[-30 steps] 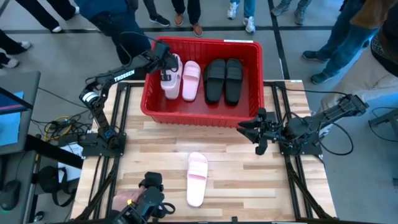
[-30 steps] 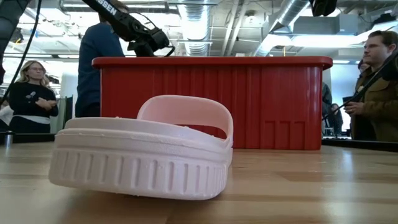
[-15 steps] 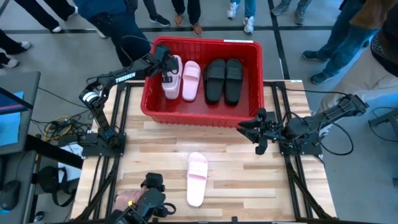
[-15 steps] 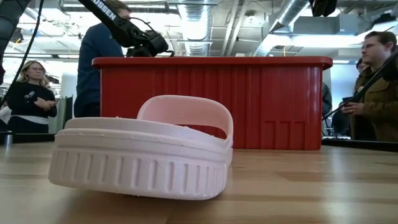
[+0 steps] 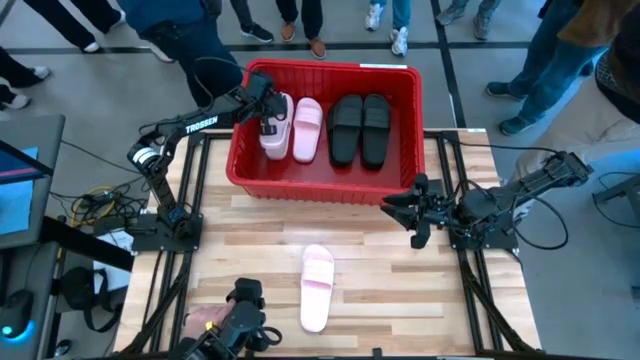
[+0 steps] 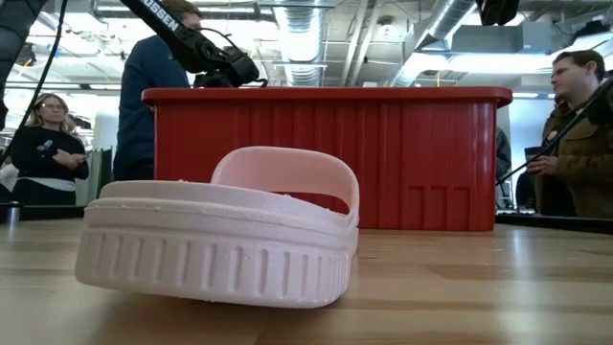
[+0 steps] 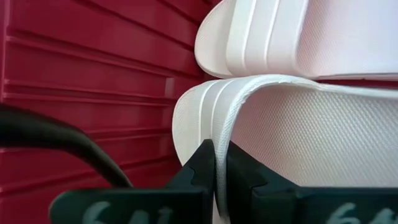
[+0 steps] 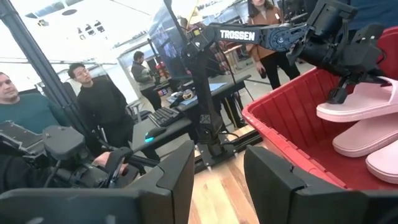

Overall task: Pick and place slides into bin
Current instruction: Put the pink slide into the red container

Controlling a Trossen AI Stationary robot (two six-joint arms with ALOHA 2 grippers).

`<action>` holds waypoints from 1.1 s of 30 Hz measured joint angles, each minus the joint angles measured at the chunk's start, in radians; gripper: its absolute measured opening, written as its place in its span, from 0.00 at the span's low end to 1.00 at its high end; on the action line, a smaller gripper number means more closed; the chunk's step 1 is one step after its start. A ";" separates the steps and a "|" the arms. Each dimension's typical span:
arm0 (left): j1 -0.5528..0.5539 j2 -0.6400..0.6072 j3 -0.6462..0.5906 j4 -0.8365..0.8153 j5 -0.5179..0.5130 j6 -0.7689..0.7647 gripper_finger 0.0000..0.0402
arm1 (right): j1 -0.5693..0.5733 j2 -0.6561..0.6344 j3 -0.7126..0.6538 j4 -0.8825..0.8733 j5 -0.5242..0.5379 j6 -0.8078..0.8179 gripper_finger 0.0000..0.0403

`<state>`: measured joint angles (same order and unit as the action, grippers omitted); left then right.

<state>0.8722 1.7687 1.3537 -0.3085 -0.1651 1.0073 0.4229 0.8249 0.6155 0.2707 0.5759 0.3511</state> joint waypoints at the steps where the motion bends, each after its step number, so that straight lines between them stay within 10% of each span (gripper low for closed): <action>1: 0.000 0.000 0.000 0.003 0.000 0.000 0.02 | 0.000 0.000 0.000 0.000 0.000 0.000 0.32; 33: 0.014 0.000 0.000 -0.017 0.026 -0.032 0.13 | 0.002 0.000 0.000 0.000 0.000 0.008 0.32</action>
<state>0.8864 1.7687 1.3540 -0.3253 -0.1387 0.9756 0.4248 0.8249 0.6155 0.2708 0.5755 0.3595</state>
